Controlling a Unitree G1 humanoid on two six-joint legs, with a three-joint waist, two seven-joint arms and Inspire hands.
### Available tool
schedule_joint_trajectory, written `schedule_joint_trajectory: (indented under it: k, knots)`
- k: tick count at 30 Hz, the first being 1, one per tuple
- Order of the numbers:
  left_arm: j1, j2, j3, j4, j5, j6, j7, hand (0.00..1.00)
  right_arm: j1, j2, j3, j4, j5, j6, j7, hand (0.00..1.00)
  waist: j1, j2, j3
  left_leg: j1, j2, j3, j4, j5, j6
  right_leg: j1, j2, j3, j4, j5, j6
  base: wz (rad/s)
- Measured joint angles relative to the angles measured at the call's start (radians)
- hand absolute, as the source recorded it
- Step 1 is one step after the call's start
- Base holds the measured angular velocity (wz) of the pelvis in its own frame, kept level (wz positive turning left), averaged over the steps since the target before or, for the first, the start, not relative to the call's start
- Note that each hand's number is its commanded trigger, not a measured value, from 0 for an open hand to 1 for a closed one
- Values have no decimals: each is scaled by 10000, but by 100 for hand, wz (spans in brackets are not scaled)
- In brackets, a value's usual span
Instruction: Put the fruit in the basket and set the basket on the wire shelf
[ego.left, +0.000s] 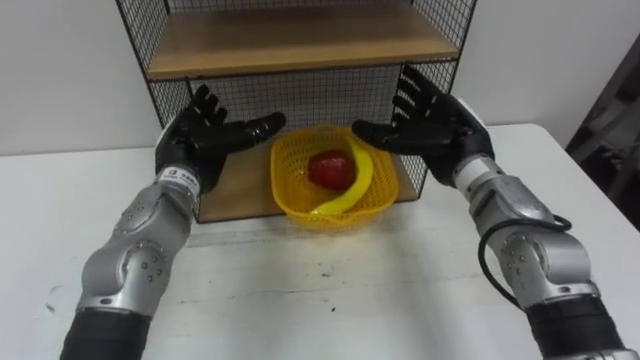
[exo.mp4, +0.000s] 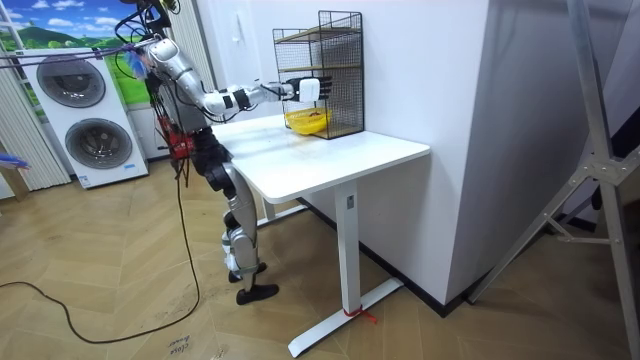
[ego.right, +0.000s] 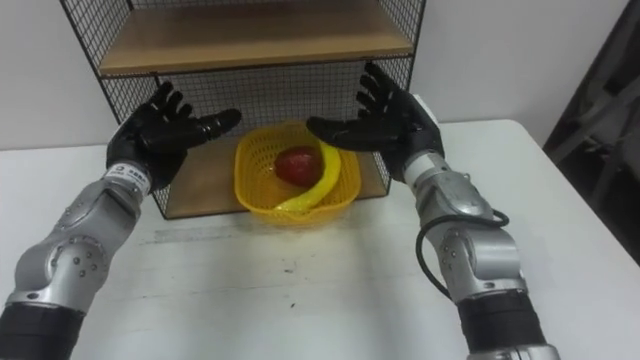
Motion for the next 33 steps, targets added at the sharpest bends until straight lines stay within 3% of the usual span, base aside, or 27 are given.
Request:
schedule_joint_trajectory:
  k: [6, 9, 20, 22, 27, 33]
  knots:
    - [415, 5, 18, -755, 1084, 0, -346, 0, 538, -110, -365, -450, -891, -3, 461, 0, 19, -145, -89, 63, 3, -4, 1, -30, -47, 22, 8, 3, -15, -23, 23, 0]
    - [536, 59, 33, -989, 1239, 0, -453, 0, 682, -128, -584, -451, -1118, -3, 560, 0, 22, -150, -91, 78, 3, 10, -7, -30, -46, 21, 16, 26, -14, -22, 26, -1]
    - [2018, 138, 420, -2054, 1235, -147, -848, 0, 1769, -128, -1198, -2099, -1110, -10, 666, 0, 6, -164, -32, 24, 7, -44, -75, -10, -71, 22, 28, -13, -147, -48, 96, 0]
    - [2222, 281, 454, -2433, 1255, -147, -1043, 0, 1983, -133, -1348, -2336, -1119, -10, 681, 0, 1, -165, -6, -17, 8, -50, -74, -11, -72, -10, 37, -1, -160, -42, 102, 0]
    - [2867, 292, 700, -3450, 1238, -154, -1464, 0, 2420, -166, -1550, -2951, -1104, -7, 765, 0, -5, -57, 73, -32, 13, -26, -77, -12, -71, -42, 36, 11, -159, -43, 99, 0]
    - [3879, 309, 811, -3902, 1389, -230, -2208, 0, 2913, -233, -1599, -3583, -1105, -4, 845, 0, 30, 39, 62, 4, 31, 45, -116, -6, -80, -52, 59, 95, -163, -34, 101, -2]
